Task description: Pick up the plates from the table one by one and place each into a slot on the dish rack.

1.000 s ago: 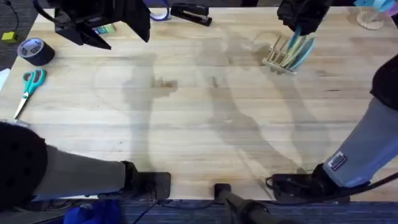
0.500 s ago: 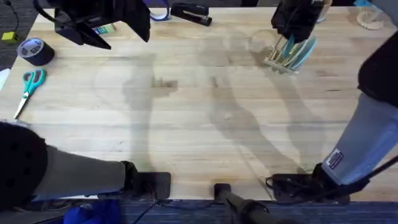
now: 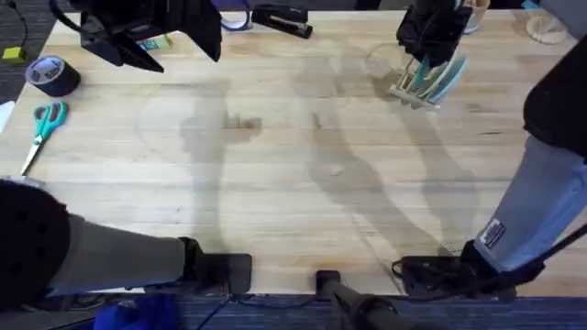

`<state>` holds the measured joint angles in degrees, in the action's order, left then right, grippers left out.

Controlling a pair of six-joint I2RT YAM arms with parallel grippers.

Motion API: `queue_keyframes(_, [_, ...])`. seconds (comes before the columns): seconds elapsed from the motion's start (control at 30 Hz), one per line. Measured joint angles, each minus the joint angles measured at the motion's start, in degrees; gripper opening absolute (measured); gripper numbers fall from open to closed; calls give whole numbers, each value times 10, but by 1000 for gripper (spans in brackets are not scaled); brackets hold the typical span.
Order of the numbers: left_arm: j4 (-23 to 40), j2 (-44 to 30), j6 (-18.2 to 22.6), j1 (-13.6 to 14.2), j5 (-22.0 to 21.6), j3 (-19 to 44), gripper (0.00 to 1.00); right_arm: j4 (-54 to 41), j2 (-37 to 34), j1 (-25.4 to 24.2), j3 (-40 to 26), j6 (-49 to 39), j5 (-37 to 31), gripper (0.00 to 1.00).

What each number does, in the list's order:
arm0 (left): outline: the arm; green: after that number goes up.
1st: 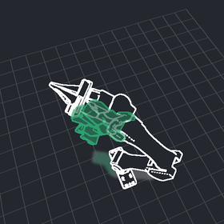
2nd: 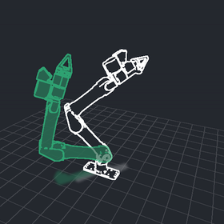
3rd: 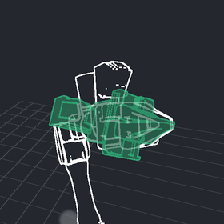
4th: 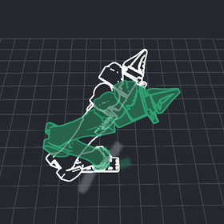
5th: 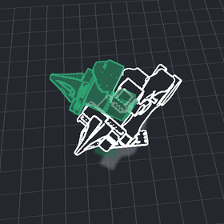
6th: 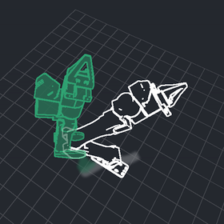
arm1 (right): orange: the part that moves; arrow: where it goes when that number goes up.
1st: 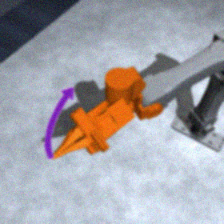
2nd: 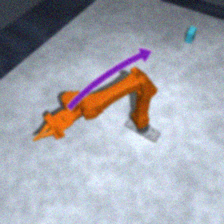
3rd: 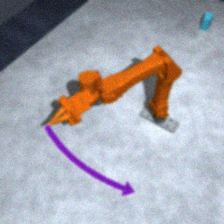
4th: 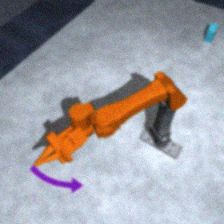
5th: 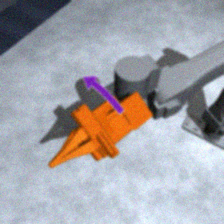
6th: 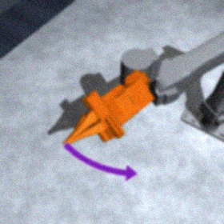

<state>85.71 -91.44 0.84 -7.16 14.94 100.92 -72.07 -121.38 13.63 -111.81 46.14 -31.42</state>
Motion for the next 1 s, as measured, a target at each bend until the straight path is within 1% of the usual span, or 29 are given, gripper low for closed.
queue_keyframes(0.47, [0, 0, 0, 0, 0, 0, 994, 7, 0, -16, 0, -1, 6, 34])
queue_keyframes(1.0, [0, 0, 0, 0, 0, 0, 993, 27, 0, -16, 0, -1, 7, 33])
